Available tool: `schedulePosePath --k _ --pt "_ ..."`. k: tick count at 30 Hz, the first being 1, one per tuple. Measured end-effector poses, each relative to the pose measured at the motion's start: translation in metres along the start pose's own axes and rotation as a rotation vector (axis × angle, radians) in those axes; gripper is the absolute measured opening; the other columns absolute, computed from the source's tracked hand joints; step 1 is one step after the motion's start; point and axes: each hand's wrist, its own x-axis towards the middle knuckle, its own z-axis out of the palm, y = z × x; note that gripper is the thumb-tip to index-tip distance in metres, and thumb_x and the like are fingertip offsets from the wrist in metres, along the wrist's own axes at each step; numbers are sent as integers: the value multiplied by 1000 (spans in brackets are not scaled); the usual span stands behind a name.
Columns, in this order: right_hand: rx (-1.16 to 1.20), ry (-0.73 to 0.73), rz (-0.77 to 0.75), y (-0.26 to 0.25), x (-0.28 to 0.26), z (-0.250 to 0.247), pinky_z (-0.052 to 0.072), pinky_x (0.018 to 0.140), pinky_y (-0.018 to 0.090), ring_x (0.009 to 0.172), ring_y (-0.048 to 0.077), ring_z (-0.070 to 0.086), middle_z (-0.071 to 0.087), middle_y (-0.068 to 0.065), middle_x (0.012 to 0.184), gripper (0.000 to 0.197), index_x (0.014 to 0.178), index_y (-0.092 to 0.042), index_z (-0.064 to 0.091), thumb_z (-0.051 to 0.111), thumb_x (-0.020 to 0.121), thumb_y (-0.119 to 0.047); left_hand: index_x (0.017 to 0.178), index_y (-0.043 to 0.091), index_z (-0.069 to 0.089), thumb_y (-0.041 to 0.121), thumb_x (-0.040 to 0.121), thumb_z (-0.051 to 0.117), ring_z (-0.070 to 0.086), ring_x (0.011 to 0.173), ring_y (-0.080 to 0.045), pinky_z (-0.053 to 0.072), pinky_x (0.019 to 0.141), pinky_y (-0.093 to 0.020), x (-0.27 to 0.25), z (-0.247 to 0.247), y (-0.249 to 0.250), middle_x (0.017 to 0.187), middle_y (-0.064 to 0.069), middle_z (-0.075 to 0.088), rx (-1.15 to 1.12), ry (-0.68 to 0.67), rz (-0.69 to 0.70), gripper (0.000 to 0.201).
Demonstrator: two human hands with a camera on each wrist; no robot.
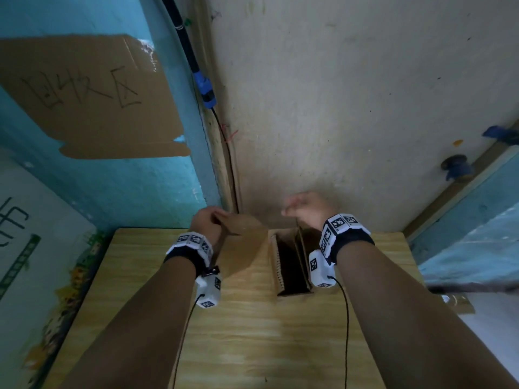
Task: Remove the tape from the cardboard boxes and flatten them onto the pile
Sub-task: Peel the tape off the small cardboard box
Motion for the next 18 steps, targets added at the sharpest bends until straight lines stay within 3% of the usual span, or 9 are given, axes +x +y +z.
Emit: schedulePosePath --k 2,4,7,10,14,16,18 --pt "32 -19 -16 -5 0 1 40 99 28 118 19 61 67 2 131 64 144 -14 55 81 86 -20 73 29 74 -9 79 60 69 91 -31 59 84 -43 7 -14 -15 90 -6 73 -176 34 1 41" --pt "17 -67 -32 -10 2 4 39 102 30 124 18 58 61 -1 140 84 152 -19 43 86 80 -20 72 29 78 -20 81 56 66 92 -33 57 89 -50 11 -25 -16 91 -10 71 -372 -32 -24 54" --pt "-65 -125 -118 -21 1 9 35 114 38 142 21 45 44 -8 157 101 154 -30 38 93 70 -25 72 20 79 -21 85 51 62 81 -30 58 73 -35 6 -36 0 85 -13 70 -632 -98 -6 51" --pt "-71 -205 -177 -38 -3 14 34 112 36 143 20 40 39 -6 160 110 156 -34 33 95 66 -20 75 10 76 -21 85 48 66 71 -23 58 63 -26 3 -40 17 81 -14 69 -750 -127 5 44" --pt "-35 -238 -233 -50 -2 13 45 101 30 123 14 53 56 -7 135 105 147 -35 41 98 61 -15 87 -2 65 -19 88 46 69 64 -10 55 61 -22 4 -47 42 72 -1 74 -719 -174 83 26" --pt "-38 -208 -251 -51 -2 10 50 96 28 115 13 57 58 -7 127 101 142 -35 43 99 59 -18 91 -5 69 -18 85 57 73 74 -14 58 68 -24 3 -52 48 81 -4 77 -694 -96 165 19" --pt "-38 -143 -263 -50 -3 8 51 95 29 114 14 58 59 -6 124 101 139 -34 43 100 57 -20 82 4 74 -15 85 61 75 85 -22 60 79 -32 -1 -62 52 90 -11 78 -850 132 166 23"
